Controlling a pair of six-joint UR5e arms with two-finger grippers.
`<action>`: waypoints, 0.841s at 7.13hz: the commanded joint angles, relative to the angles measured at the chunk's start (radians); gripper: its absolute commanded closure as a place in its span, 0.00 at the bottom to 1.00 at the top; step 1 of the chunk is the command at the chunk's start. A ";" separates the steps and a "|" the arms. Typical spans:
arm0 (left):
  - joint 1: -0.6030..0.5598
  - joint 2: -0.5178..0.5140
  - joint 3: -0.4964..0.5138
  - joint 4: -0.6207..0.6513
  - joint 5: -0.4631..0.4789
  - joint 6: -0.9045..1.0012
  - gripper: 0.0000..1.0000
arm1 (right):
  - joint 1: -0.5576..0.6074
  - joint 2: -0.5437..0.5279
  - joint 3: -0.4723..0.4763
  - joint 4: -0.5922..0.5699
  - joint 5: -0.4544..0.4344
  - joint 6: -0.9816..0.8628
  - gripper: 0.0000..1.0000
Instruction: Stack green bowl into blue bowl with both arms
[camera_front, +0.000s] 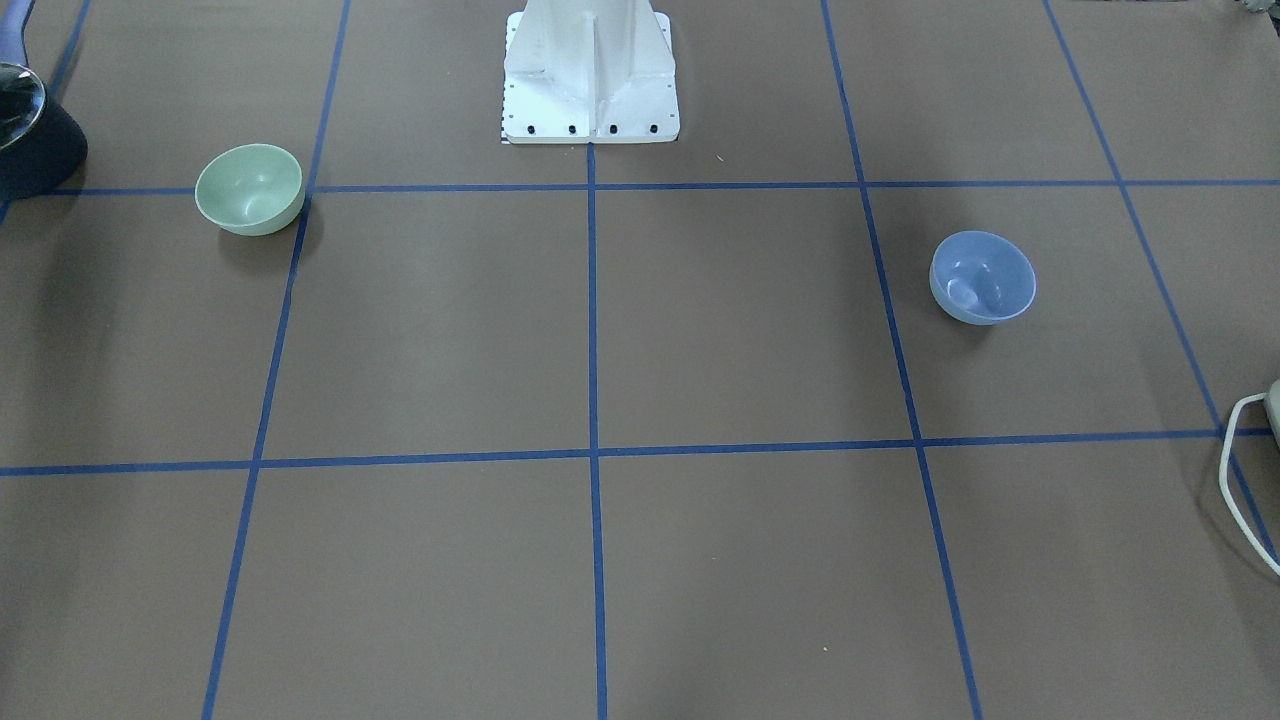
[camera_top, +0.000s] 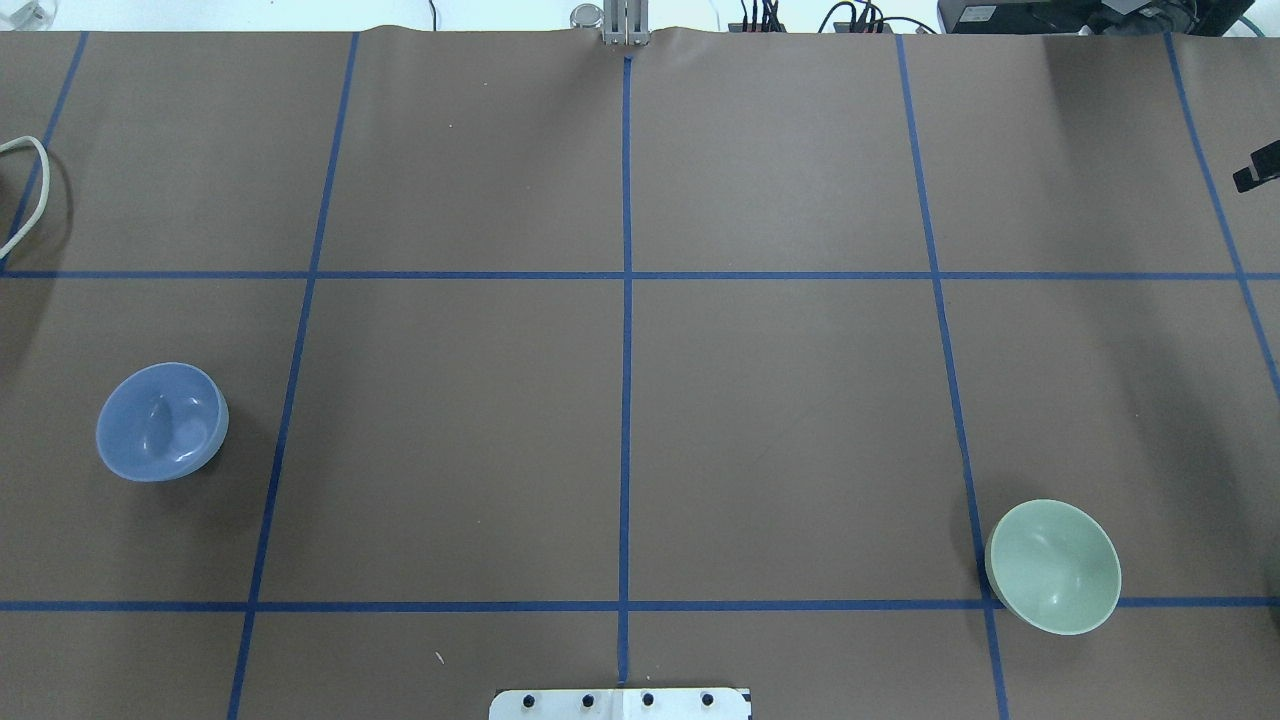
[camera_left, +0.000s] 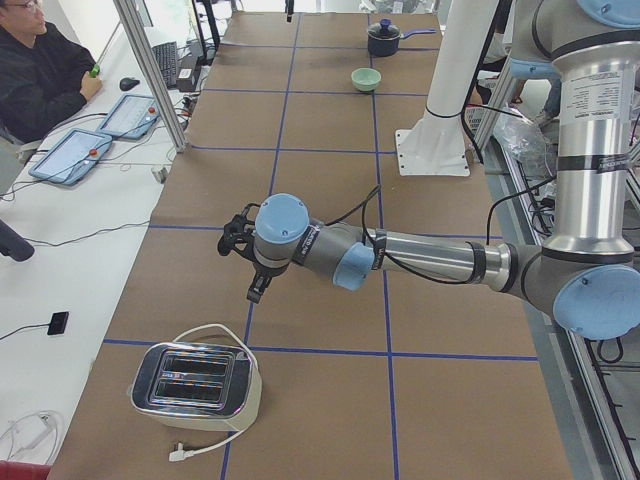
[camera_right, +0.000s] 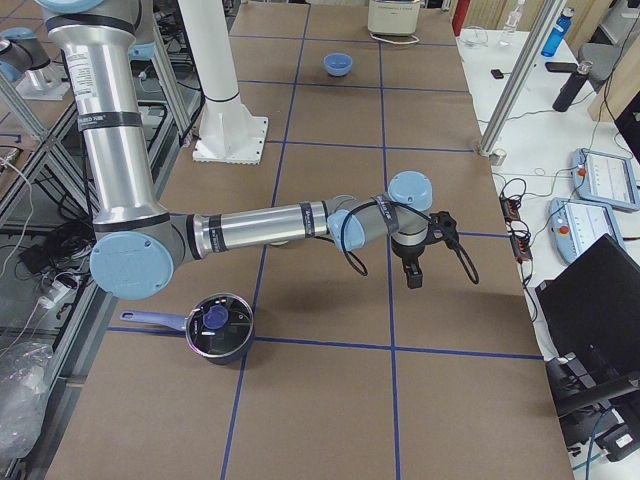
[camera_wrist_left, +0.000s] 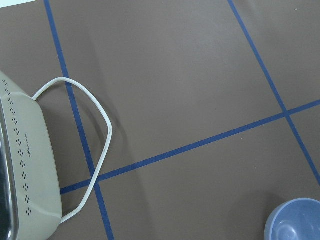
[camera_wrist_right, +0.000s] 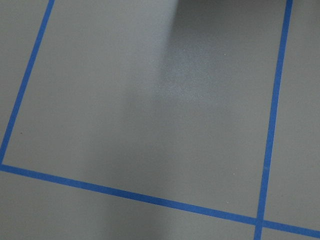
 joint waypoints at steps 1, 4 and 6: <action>0.001 0.001 -0.004 0.000 0.000 0.000 0.02 | 0.000 0.002 0.000 0.005 0.000 0.000 0.00; 0.004 0.001 -0.005 0.000 0.002 -0.002 0.02 | 0.000 -0.015 0.016 0.005 0.003 0.002 0.00; 0.056 -0.013 -0.014 -0.006 0.010 -0.095 0.02 | -0.009 -0.129 0.119 0.014 0.018 0.058 0.00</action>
